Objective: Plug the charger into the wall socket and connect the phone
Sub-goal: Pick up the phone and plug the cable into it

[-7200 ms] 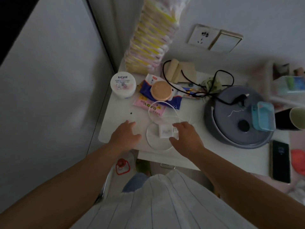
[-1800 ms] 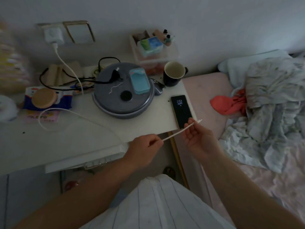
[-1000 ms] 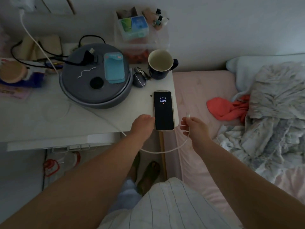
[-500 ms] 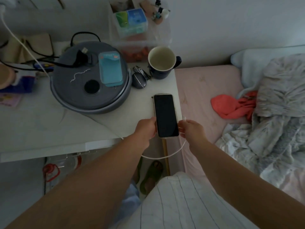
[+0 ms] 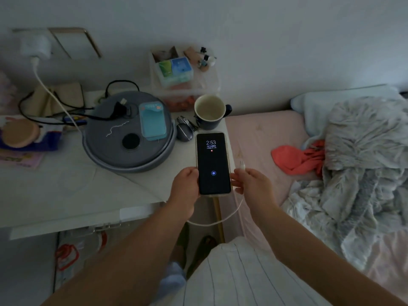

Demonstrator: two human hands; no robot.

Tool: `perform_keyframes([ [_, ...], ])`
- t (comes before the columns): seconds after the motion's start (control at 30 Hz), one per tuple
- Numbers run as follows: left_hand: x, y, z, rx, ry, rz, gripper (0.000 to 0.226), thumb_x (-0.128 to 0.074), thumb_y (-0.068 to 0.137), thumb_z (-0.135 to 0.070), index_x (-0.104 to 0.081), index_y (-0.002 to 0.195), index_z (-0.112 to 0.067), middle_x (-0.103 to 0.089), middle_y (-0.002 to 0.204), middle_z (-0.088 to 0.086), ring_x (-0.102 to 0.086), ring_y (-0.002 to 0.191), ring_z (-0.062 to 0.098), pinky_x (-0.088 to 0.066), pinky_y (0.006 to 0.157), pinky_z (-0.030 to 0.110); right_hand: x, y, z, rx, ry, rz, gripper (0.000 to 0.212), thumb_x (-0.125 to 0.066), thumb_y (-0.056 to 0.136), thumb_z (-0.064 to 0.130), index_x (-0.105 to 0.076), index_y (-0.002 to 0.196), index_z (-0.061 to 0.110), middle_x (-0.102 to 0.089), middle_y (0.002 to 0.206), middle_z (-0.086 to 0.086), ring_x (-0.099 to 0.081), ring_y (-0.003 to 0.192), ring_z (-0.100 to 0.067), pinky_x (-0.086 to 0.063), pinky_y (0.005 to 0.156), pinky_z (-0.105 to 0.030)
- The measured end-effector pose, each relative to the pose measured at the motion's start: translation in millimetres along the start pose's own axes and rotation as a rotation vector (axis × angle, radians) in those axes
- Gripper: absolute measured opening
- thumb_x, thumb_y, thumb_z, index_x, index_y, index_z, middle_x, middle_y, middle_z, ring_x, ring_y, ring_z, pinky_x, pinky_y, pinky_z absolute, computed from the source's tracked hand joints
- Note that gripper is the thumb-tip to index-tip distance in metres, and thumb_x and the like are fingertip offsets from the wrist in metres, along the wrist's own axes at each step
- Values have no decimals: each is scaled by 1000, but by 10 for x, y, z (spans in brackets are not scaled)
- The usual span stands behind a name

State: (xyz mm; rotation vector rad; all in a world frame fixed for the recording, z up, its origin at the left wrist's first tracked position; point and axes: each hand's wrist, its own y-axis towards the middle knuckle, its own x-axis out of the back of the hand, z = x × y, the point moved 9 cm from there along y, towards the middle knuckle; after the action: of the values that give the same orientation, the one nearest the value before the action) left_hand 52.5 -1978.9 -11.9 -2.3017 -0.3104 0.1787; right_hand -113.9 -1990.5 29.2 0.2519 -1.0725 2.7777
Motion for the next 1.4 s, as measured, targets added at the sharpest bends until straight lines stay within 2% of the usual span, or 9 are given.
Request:
perform_keyframes([
  [0.17, 49, -333, -673, -206, -159, 6, 18, -41, 90, -19, -57, 82, -15, -58, 82, 4, -56, 76, 16, -46, 66, 30, -46, -422, 605, 161, 104, 41, 19, -46, 93, 18, -63, 87, 13, -68, 91, -5, -60, 82, -15, -46, 74, -27],
  [0.27, 63, -547, -992, -271, -261, 53, 17, -43, 89, -25, -57, 81, -18, -58, 85, 7, -56, 76, 17, -46, 68, 33, -33, -693, 942, 246, 158, 47, 21, -46, 93, 16, -62, 79, 16, -67, 85, -3, -60, 78, -15, -46, 73, -28],
  [0.43, -116, -936, -1336, -249, -409, 359, 43, -33, 92, -41, -61, 112, -15, -69, 99, 9, -65, 87, 21, -51, 71, 35, -42, -1039, 1331, 345, 183, 87, 23, -45, 93, 13, -63, 79, 12, -66, 82, -4, -59, 77, -16, -46, 72, -28],
  [0.63, -194, -1318, -1593, -176, -417, 592, 61, -22, 90, -56, -64, 115, -20, -70, 113, 14, -65, 99, 29, -51, 85, 48, -4, -1317, 1706, 447, 183, 88, 24, -44, 93, 11, -63, 78, 14, -64, 78, -4, -57, 72, -13, -44, 64, -23],
  [0.73, -181, -1401, -1714, -182, -449, 623, 63, -24, 89, -58, -56, 126, -19, -61, 128, 19, -60, 112, 34, -54, 84, 45, 7, -1432, 1869, 517, 142, 76, 26, -45, 93, 14, -63, 75, 20, -66, 77, 0, -58, 71, -10, -43, 64, -23],
  [0.8, -176, -1432, -1789, -191, -508, 642, 64, -25, 89, -58, -56, 126, -17, -60, 128, 20, -57, 115, 35, -50, 93, 48, 4, -1509, 1962, 565, 139, 66, 27, -46, 93, 15, -63, 73, 22, -66, 73, 3, -59, 68, -7, -44, 64, -22],
  [1.0, -124, -1503, -2071, -279, -620, 698, 63, -30, 88, -56, -62, 119, -12, -65, 106, 18, -62, 96, 29, -48, 90, 42, -91, -1684, 1986, 604, 151, 88, 27, -49, 91, 18, -66, 71, 15, -48, 59, -6, -43, 59, -16, -37, 59, -27],
  [1.17, -133, -1481, -2206, -307, -702, 705, 68, -22, 90, -60, -62, 120, -13, -66, 107, 17, -63, 95, 28, -47, 83, 40, -223, -1806, 1969, 594, 164, 179, 40, -49, 90, 12, -58, 52, 16, -46, 43, 4, -41, 40, -4, -37, 41, -11],
  [1.4, -198, -1566, -2254, -298, -698, 682, 69, -26, 86, -63, -56, 126, -15, -63, 114, 16, -61, 102, 28, -51, 81, 38, -426, -1846, 1851, 429, 118, 317, 28, -49, 90, 15, -64, 70, 4, -51, 49, 1, -46, 48, -10, -42, 51, -21],
])
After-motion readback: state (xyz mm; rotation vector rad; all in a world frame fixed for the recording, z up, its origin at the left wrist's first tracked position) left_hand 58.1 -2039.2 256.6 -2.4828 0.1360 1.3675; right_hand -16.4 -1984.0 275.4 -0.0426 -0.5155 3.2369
